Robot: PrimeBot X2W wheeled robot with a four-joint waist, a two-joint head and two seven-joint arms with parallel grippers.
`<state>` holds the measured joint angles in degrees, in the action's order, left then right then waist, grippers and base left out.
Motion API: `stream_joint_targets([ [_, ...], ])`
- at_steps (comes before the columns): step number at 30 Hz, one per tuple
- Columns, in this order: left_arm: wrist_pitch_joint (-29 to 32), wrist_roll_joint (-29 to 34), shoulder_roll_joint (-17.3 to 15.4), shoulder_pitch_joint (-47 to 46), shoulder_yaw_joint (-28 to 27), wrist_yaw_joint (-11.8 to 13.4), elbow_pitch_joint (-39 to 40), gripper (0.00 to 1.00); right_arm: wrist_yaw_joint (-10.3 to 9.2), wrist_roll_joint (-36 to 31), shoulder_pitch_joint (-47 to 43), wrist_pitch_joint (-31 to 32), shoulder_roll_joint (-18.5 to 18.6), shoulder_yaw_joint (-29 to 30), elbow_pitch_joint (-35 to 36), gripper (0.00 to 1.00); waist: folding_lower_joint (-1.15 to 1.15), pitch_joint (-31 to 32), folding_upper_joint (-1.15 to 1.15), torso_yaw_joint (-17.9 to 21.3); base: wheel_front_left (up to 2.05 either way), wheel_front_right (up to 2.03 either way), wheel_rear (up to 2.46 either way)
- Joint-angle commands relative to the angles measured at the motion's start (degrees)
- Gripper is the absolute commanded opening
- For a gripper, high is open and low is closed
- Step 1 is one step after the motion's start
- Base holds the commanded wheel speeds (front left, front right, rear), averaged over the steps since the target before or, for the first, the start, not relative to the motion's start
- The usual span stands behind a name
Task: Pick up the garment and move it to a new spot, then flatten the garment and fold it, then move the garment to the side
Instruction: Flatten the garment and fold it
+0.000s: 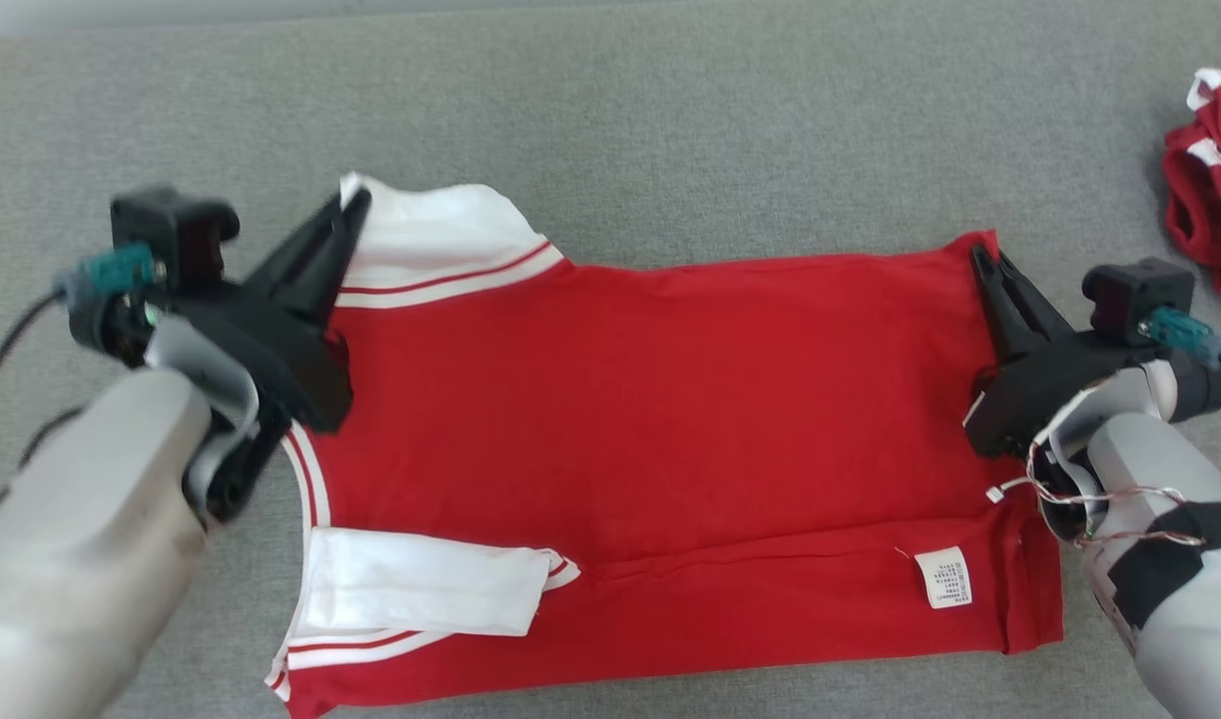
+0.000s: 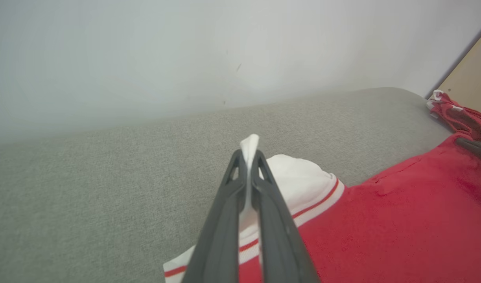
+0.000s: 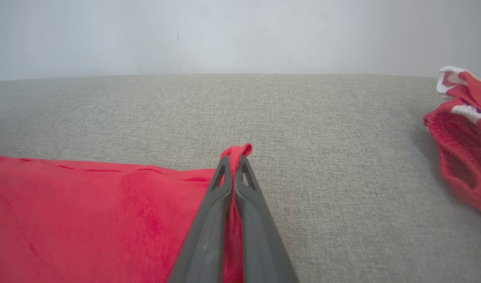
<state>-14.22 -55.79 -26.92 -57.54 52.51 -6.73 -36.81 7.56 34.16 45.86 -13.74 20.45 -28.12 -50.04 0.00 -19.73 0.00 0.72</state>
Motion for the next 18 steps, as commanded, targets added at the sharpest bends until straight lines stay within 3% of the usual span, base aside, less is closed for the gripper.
stream_joint_targets([
  [1,-0.5,-0.1,-0.7,2.4,-0.7,0.8,2.1,0.0,-0.14,0.4,-1.4,-0.6,0.8,0.3,0.6,0.0,0.0,1.0,0.0,-0.8,0.0,0.0,0.0],
  [9,-1.0,1.3,-3.0,15.6,-6.5,6.9,18.2,0.0,-0.14,-0.4,-7.7,-1.5,2.4,5.3,7.1,0.0,0.0,3.0,0.0,-1.7,0.0,0.0,0.0],
  [18,-0.9,5.2,-2.1,32.2,-12.9,11.8,30.8,0.0,-0.14,-4.5,-20.7,-1.5,0.8,15.4,18.9,0.0,0.0,5.9,0.0,-3.1,0.0,0.0,0.0],
])
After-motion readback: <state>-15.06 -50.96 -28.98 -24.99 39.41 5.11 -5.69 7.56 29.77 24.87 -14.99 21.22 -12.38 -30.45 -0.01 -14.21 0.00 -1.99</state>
